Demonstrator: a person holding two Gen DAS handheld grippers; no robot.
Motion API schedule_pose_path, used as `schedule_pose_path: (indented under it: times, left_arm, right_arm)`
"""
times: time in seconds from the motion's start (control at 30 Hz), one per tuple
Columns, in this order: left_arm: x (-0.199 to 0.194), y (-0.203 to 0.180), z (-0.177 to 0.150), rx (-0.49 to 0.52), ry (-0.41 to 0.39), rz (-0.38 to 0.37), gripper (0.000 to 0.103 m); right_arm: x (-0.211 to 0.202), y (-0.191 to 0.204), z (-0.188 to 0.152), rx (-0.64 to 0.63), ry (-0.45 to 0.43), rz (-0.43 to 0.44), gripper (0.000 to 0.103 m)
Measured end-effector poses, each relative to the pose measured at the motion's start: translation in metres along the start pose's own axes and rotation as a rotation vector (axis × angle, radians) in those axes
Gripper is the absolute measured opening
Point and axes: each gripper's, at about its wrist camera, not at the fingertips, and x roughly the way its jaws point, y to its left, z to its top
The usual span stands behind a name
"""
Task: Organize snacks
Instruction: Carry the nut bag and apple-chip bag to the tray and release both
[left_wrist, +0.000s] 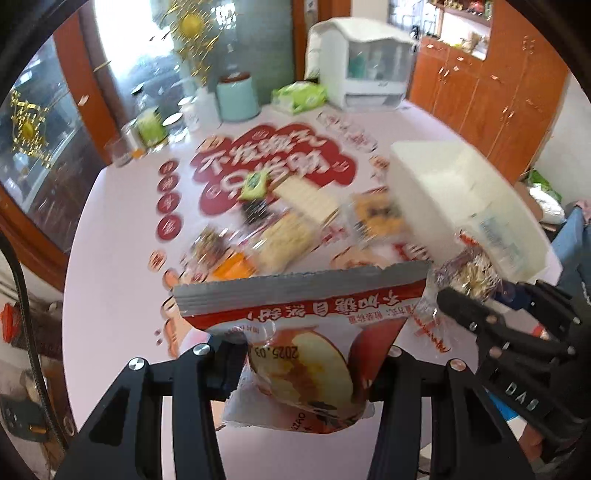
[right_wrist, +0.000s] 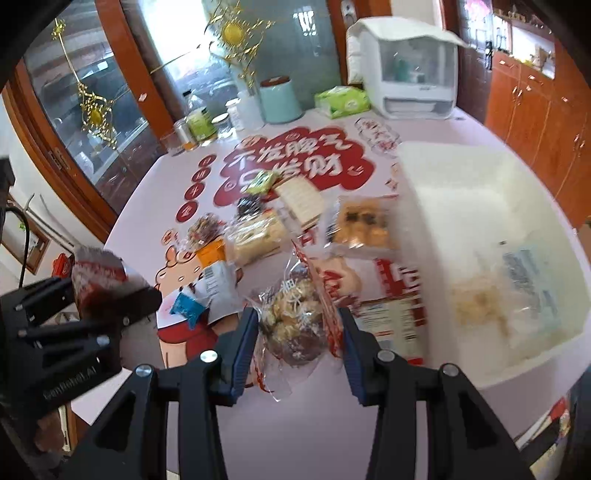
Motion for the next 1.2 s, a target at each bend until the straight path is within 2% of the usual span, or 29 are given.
schedule_pose_path:
  times: [0.3, 0.57, 0.73, 1.0, 1.2]
  left_arm:
    - [-0.022, -0.076, 0.040, 0.019, -0.083, -0.072, 0.047]
    - [-0.002, -0.140, 0.072, 0.035, -0.054, -0.090, 0.047]
    - [0.008, -0.174, 0.095, 0.054, -0.071, -0.050, 0.048]
    - [0.034, -0.203, 0.139, 0.071, -0.081, 0.013, 0.048]
    - [0.053, -0.218, 0.167, 0.077, -0.085, 0.050, 0.048]
  right_arm:
    - [-0.055, -0.056, 0.014, 0.000, -0.094, -0.063, 0.044]
    - [-0.070, -0.119, 0.013, 0.041, -0.098, -0.095, 0.044]
    - [-0.070, -0.159, 0.019, 0.093, -0.103, -0.112, 0.044]
    - [-0.065, -0.212, 0.047, 0.141, -0.144, -0.147, 0.045]
    - [-0.055, -0.237, 0.072, 0.150, -0.158, -0.160, 0.045]
